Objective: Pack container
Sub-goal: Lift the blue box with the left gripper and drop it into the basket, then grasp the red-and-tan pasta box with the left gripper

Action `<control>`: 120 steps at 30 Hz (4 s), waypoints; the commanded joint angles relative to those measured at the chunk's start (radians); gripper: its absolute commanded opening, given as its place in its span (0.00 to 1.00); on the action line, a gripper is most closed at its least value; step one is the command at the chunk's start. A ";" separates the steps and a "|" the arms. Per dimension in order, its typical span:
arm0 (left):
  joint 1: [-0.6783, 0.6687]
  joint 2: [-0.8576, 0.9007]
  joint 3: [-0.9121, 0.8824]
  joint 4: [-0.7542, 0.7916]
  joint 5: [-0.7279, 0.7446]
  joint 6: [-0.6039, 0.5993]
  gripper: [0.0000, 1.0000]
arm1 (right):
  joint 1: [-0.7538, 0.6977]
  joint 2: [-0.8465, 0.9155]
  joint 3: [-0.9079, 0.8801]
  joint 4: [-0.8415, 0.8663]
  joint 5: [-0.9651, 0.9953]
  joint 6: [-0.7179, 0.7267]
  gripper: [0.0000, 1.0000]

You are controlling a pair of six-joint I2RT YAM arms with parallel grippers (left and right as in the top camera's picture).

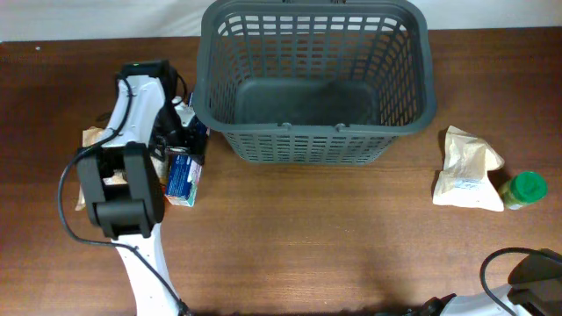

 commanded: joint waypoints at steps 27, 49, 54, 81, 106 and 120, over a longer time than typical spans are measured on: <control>-0.019 -0.078 1.203 -0.244 -0.013 0.056 0.02 | -0.006 0.005 0.004 0.000 0.006 -0.003 0.99; -0.538 0.098 0.846 0.051 -0.246 0.907 0.02 | -0.006 0.005 0.004 0.000 0.006 -0.003 0.99; -0.537 0.211 0.790 0.077 -0.253 1.006 0.02 | -0.006 0.005 0.004 0.000 0.006 -0.003 0.99; -0.414 -0.495 0.788 -0.111 -0.060 0.414 0.99 | -0.006 0.005 0.004 0.000 0.006 -0.003 0.99; 0.160 0.049 0.158 0.072 -0.133 -0.007 0.94 | -0.006 0.005 0.004 0.000 0.006 -0.003 0.99; 0.161 0.173 0.154 0.094 -0.125 -0.023 0.93 | -0.006 0.005 0.004 0.000 0.006 -0.003 0.99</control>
